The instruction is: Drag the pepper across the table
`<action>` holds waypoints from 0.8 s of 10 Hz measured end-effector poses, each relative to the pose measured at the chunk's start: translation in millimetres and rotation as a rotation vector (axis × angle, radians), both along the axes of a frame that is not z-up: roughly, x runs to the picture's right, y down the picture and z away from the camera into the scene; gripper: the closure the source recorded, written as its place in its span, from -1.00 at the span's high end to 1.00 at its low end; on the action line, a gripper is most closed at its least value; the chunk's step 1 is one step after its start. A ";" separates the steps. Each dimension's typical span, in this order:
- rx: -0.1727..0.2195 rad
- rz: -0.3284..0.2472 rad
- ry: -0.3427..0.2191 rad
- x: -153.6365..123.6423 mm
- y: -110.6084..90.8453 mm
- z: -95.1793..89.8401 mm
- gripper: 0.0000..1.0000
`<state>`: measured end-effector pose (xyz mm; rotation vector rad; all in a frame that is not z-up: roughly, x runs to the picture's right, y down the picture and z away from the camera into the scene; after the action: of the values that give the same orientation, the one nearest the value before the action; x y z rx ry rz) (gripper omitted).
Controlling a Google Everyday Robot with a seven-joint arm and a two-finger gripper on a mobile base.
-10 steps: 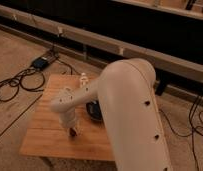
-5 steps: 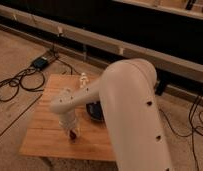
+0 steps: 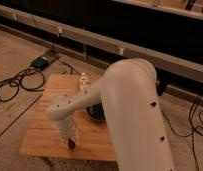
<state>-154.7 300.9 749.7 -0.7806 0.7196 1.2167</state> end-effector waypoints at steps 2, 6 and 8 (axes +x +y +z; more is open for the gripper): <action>-0.032 -0.026 -0.016 -4.0 16.3 -12.6 -1.00; -0.082 -0.069 -0.068 -16.9 47.3 -39.5 -1.00; -0.103 -0.093 -0.096 -21.8 61.9 -54.3 -1.00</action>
<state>-176.5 362.8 695.4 -0.8755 0.7355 1.0580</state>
